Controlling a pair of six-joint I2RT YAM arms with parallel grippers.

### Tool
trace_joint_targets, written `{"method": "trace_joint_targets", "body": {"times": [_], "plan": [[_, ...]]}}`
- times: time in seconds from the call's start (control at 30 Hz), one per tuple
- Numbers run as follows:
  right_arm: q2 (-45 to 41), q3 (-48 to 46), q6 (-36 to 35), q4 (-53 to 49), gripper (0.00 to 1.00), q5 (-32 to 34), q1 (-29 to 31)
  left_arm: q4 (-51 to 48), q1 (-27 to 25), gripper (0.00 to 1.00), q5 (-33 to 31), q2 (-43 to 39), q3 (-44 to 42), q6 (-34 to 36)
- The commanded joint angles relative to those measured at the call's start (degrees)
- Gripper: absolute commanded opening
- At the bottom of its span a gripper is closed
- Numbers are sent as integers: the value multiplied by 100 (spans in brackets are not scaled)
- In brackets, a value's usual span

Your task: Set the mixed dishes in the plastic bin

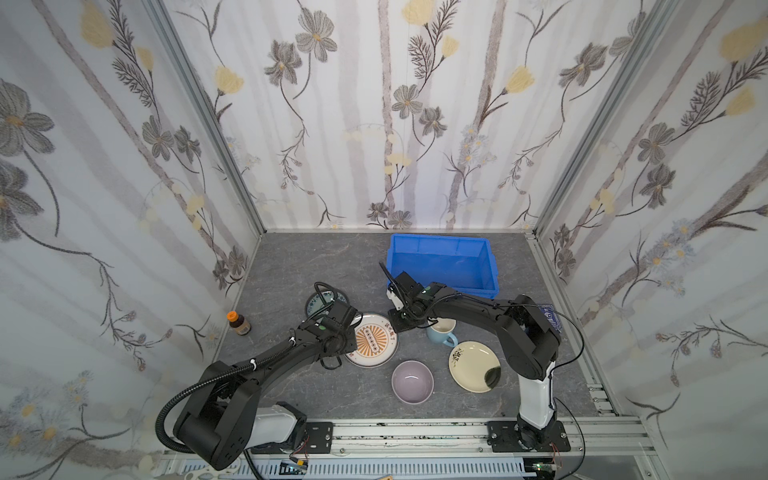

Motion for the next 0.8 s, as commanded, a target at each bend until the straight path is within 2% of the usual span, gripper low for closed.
{"method": "trace_joint_targets", "body": {"times": [0.0,0.3,0.5,0.77], "plan": [[-110,-1,52,164,11,-78,138,134,0,34,37,26,-15,0],[-183,-1,29,251,8,-273,143,154,-1,33,35,32,-13,-17],[-40,-26,23,462,9,-639,147,230,5,24,62,106,-56,-26],[15,-171,38,698,9,-1025,70,263,0,18,73,166,-54,-17]]}}
